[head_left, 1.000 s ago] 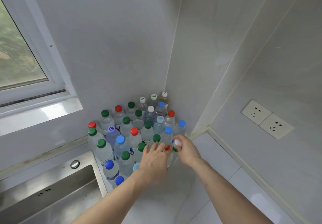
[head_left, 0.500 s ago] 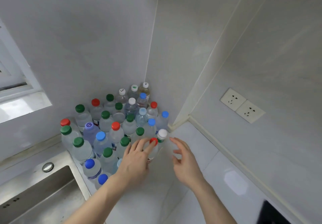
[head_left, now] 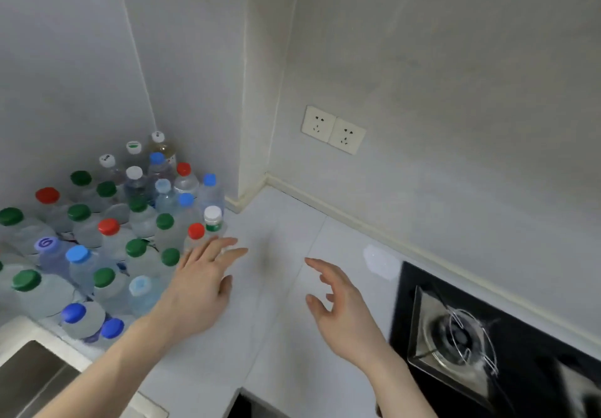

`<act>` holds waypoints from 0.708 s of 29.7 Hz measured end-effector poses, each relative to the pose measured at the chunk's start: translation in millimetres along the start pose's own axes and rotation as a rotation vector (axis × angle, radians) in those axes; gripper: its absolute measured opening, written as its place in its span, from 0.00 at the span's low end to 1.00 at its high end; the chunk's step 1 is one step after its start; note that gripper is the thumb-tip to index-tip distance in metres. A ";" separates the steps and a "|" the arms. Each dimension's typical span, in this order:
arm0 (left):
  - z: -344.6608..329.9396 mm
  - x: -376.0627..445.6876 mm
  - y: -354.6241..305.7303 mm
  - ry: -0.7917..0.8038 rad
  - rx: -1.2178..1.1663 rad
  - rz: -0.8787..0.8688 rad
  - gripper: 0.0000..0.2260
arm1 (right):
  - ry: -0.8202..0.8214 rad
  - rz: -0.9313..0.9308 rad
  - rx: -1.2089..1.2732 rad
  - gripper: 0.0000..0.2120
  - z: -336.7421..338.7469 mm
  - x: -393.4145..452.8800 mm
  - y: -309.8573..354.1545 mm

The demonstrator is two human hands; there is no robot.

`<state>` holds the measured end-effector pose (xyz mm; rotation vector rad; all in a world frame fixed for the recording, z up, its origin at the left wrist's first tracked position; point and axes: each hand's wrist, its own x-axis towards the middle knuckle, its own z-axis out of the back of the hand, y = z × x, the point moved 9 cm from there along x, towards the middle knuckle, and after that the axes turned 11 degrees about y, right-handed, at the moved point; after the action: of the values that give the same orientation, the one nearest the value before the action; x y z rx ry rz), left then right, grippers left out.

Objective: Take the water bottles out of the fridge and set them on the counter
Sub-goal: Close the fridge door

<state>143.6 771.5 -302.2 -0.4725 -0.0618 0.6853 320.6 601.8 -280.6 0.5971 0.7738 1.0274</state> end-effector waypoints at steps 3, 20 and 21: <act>-13.7 3.8 -66.8 0.033 0.012 -0.144 0.27 | -0.123 -0.058 0.032 0.27 27.1 -57.2 -22.5; -126.8 -195.2 -501.1 0.313 0.037 -1.055 0.23 | -0.774 -0.407 0.087 0.26 88.7 -519.0 -130.9; -134.9 -212.6 -520.7 0.329 0.046 -1.094 0.23 | -0.810 -0.436 0.083 0.26 87.8 -546.6 -133.7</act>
<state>316.1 234.7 -173.0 -0.4253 0.0116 -0.4644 295.0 42.7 -175.1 0.7961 0.2023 0.2915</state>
